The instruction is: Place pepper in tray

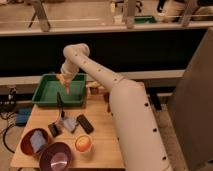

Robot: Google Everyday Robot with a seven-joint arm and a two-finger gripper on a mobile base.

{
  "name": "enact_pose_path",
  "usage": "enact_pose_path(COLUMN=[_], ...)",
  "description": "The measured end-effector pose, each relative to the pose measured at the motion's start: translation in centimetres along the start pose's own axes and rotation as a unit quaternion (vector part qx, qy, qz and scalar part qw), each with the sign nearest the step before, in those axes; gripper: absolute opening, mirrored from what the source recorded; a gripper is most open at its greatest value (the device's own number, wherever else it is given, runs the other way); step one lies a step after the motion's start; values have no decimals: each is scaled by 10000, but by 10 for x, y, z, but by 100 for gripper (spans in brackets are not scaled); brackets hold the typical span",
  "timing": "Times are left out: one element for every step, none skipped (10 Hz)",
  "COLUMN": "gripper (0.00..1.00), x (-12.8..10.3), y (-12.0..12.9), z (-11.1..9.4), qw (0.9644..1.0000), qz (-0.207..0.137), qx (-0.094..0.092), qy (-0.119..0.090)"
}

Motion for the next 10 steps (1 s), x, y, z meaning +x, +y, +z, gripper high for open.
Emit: enact_pose_path(gripper=[13,23,33,43,53,63,72,79,79,75], x=[3,6,8,11,14,17,19,21,22,19], y=[2,1,1,0,-2,-4,-4,-3,-4,-3], z=[4,7,9,11,13,14,14,13,13,11], qw=[10000,10000,9999,9999,9998,9997,9996,9993,9992,9992], qz=[-20,-39,-70,-91,-93,-69,-23,32,30,24], qx=[-19,-33,-68,-126,-181,-240,-291,-346,-347,-313], qy=[-44,-60,-57,-40,-13,25,61,102,199,245])
